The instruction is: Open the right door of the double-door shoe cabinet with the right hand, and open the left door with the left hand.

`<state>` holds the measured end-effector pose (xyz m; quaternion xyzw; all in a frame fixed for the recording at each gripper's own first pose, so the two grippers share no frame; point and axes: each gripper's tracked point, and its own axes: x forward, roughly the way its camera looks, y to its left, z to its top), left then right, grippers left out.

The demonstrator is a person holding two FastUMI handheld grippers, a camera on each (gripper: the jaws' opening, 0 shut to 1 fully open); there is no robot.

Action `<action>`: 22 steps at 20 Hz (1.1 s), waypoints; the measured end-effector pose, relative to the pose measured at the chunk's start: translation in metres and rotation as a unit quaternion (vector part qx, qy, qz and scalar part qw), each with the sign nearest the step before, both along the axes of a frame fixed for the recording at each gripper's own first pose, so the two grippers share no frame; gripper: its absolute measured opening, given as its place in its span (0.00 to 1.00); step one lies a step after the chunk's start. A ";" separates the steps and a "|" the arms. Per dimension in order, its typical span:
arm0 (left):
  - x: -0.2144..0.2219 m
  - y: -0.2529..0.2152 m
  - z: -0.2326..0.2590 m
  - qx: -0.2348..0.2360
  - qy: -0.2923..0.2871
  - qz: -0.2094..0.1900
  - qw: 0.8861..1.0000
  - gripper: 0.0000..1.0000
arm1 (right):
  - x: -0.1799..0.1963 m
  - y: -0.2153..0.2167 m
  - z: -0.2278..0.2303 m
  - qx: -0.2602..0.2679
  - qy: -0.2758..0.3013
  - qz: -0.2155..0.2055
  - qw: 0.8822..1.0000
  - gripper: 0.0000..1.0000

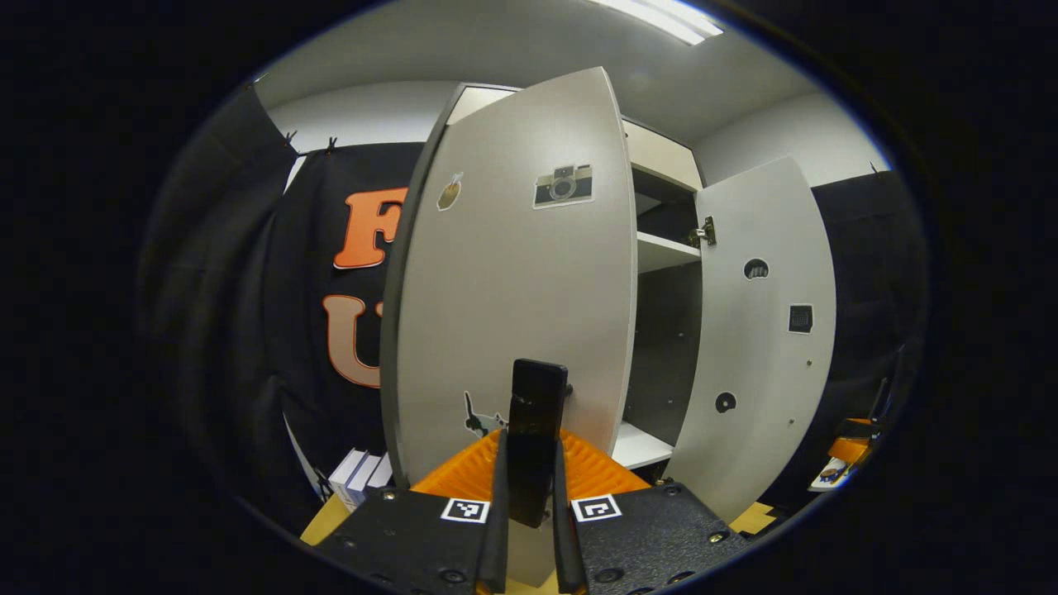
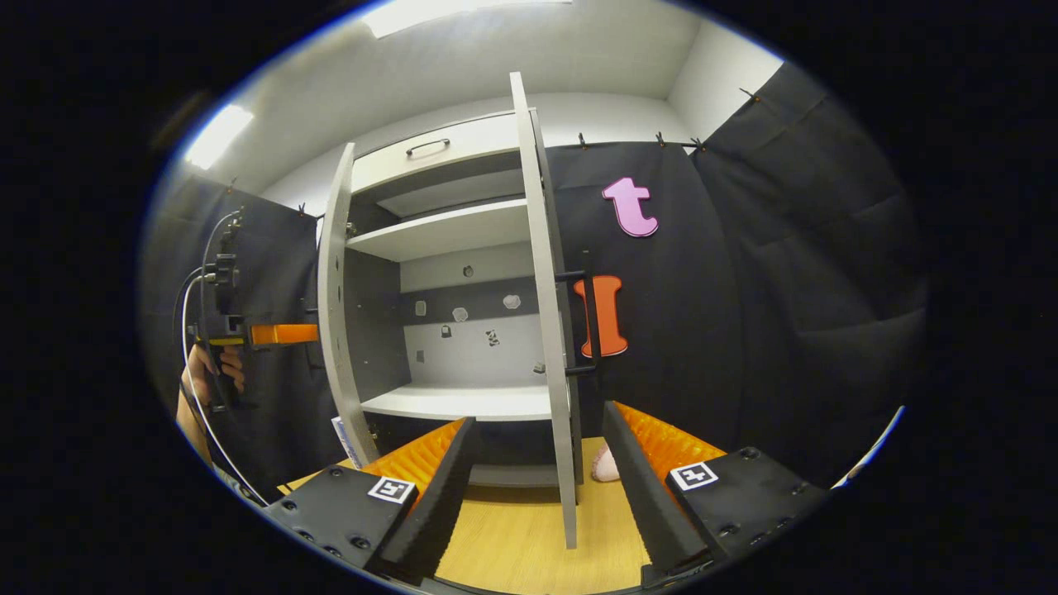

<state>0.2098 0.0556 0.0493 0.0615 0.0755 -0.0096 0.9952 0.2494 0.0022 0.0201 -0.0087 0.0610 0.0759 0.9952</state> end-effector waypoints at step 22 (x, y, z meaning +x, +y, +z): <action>-0.045 0.115 0.035 0.027 -0.087 0.117 0.989 0.11 | 0.033 0.016 -0.012 -0.021 0.022 0.014 0.999 0.96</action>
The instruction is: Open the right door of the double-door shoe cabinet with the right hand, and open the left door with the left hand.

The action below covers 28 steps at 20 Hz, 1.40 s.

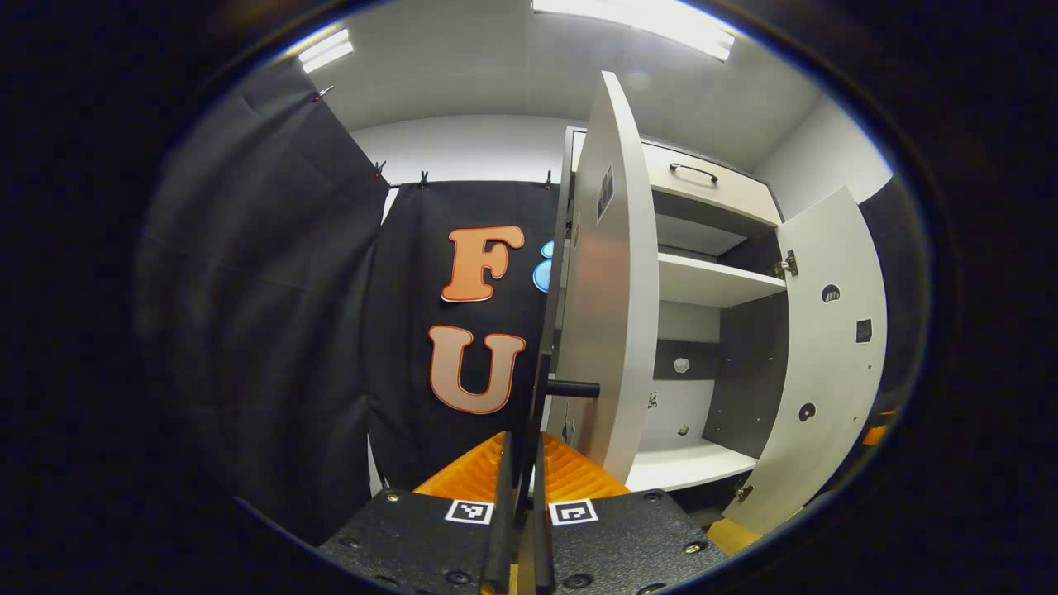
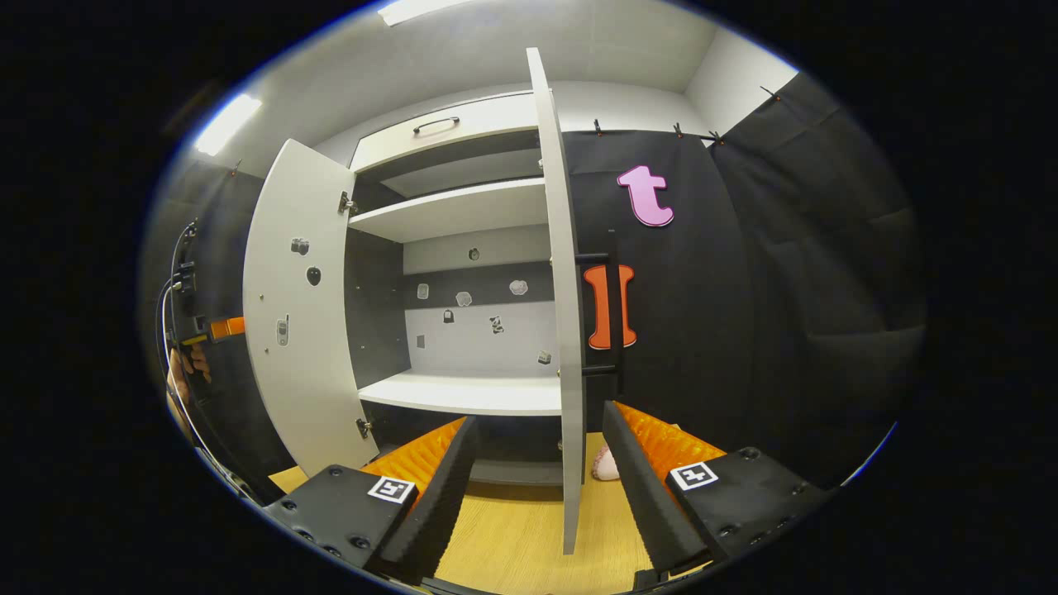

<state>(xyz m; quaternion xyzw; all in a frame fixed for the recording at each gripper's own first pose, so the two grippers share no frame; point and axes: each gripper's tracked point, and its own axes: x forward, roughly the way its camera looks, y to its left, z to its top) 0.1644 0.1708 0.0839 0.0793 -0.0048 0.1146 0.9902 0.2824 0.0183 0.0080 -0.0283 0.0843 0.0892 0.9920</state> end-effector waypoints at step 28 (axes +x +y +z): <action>-0.025 -0.184 -0.115 -0.057 0.007 -0.019 0.998 0.13 | -0.014 -0.040 0.009 0.021 0.001 0.024 1.000 0.97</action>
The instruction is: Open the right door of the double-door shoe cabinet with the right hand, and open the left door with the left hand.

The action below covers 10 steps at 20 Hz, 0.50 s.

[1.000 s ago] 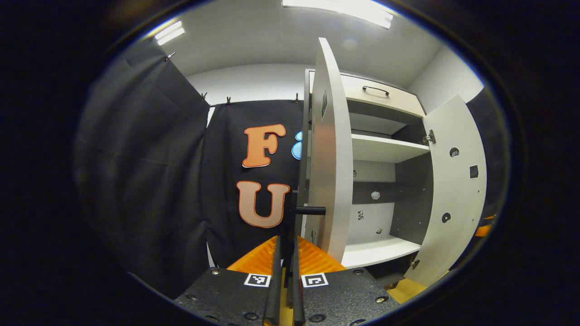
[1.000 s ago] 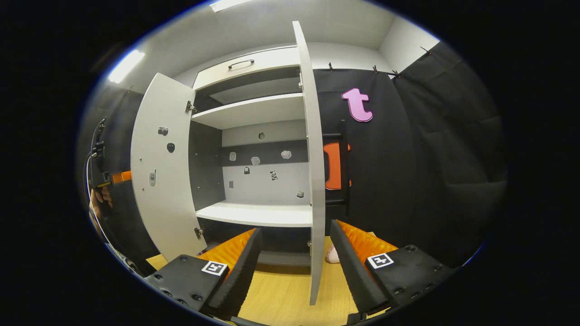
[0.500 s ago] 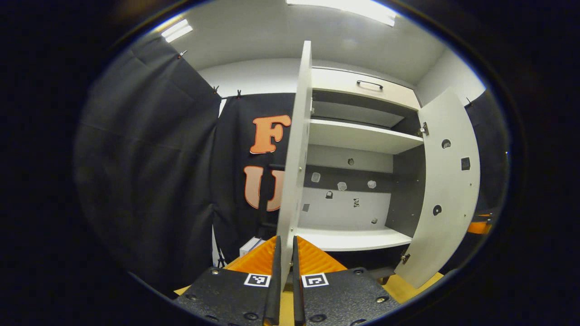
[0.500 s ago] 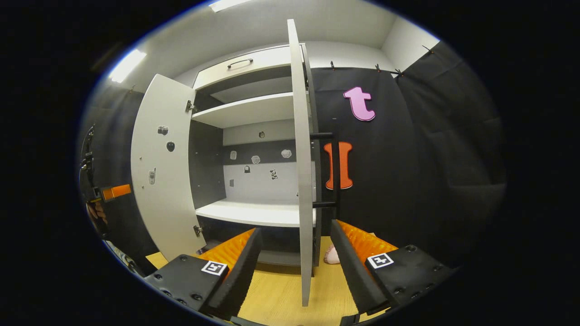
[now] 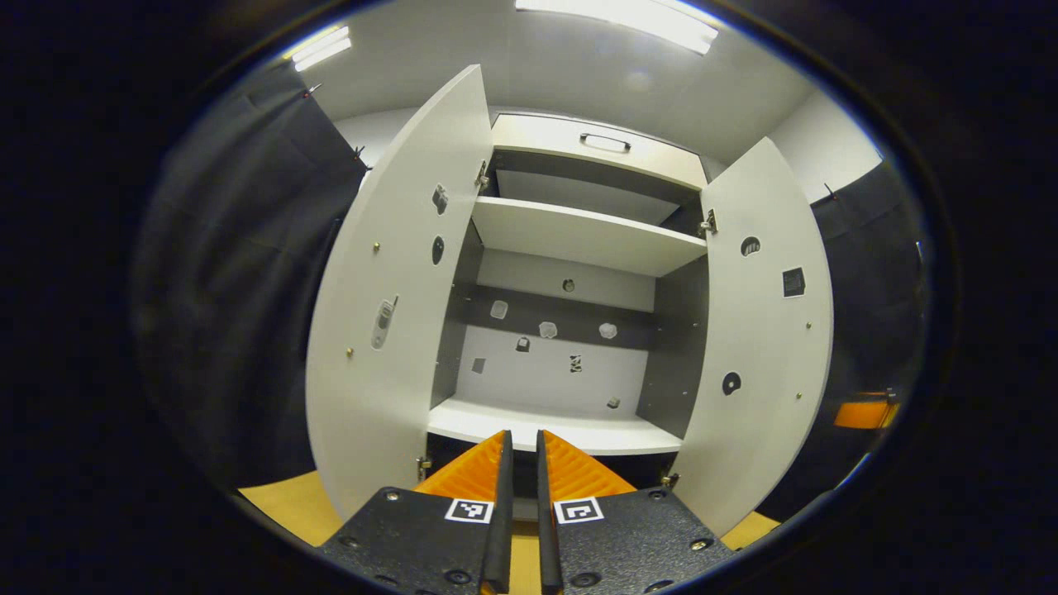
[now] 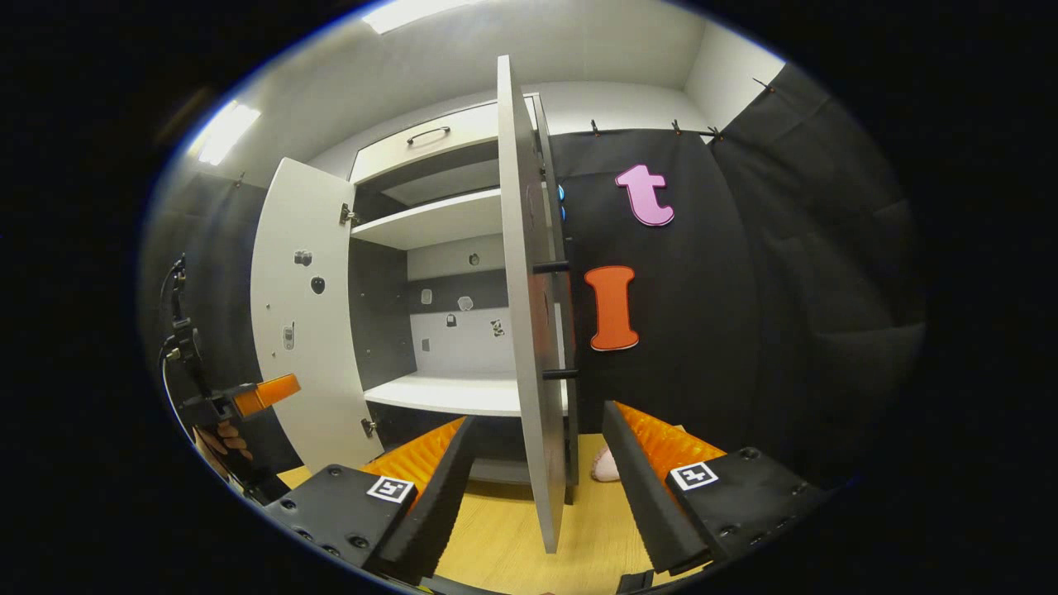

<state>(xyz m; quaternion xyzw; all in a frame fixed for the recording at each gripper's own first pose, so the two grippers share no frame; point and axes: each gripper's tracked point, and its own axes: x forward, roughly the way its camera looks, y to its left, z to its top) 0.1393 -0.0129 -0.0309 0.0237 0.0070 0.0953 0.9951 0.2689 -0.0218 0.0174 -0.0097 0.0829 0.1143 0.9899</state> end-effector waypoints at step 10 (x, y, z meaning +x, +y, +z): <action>0.000 -0.050 -0.017 -0.008 -0.005 -0.021 1.000 0.57 | -0.023 -0.013 0.009 0.014 -0.012 -0.002 1.000 0.97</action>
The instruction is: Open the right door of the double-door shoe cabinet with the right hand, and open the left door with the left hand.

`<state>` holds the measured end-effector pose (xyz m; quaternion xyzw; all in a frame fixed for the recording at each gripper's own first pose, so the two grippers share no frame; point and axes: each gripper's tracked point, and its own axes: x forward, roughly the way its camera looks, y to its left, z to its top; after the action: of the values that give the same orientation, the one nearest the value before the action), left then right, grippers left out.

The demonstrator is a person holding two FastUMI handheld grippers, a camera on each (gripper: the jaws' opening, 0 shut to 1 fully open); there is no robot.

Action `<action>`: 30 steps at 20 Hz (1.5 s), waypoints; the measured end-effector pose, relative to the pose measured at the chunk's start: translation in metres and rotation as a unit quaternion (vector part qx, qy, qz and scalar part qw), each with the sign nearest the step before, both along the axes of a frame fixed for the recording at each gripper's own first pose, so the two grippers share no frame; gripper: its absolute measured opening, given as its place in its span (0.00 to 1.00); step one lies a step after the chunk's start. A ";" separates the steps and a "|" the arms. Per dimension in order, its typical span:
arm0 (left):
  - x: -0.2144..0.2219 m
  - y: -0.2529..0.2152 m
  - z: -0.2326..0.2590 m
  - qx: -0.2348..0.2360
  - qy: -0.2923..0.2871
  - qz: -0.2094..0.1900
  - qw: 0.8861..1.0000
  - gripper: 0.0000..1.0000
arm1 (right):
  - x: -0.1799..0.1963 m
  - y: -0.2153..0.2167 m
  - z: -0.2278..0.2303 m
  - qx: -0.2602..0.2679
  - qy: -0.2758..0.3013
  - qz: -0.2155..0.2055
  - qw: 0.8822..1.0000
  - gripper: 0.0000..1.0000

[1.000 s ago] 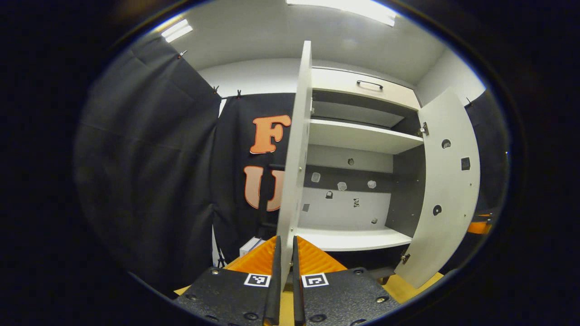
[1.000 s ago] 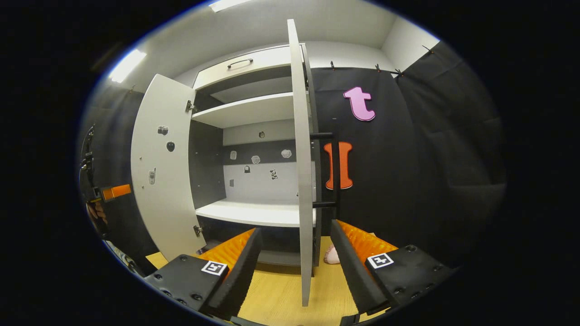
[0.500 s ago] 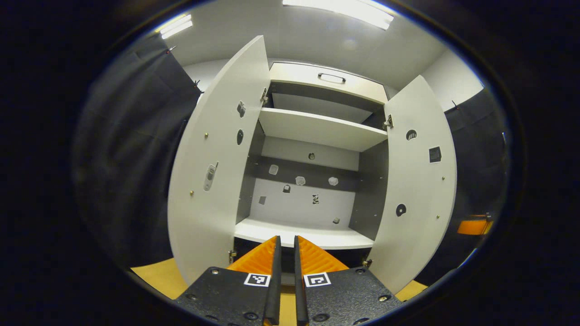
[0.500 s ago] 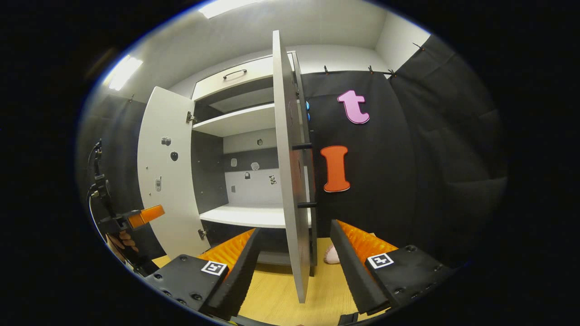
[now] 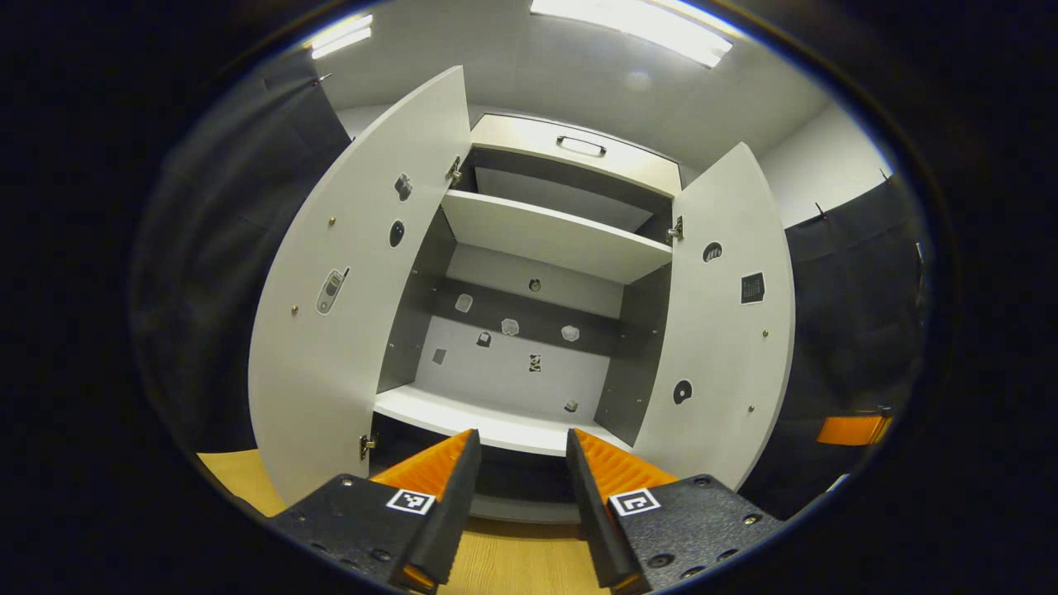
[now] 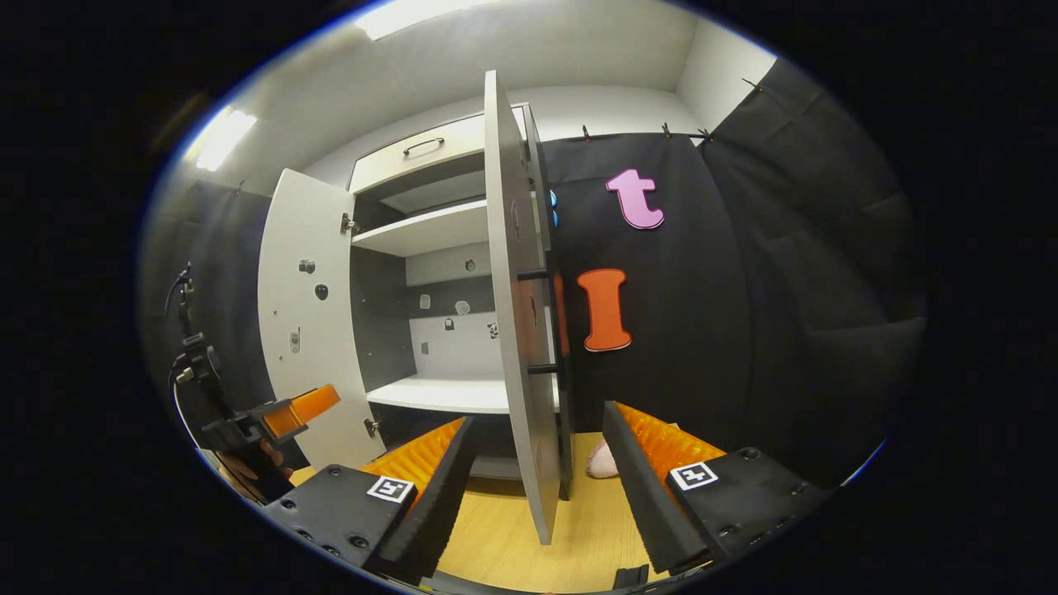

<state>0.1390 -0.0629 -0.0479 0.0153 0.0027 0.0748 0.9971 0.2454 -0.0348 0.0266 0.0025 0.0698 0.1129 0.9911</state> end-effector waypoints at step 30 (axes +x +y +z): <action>-0.007 -0.030 0.003 -0.001 -0.007 -0.035 0.999 0.94 | -0.024 0.014 -0.022 0.001 0.009 0.003 1.000 0.97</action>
<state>0.1316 -0.0924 -0.0448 0.0143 -0.0050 0.0397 0.9991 0.2210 -0.0208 0.0047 0.0047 0.0787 0.1160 0.9901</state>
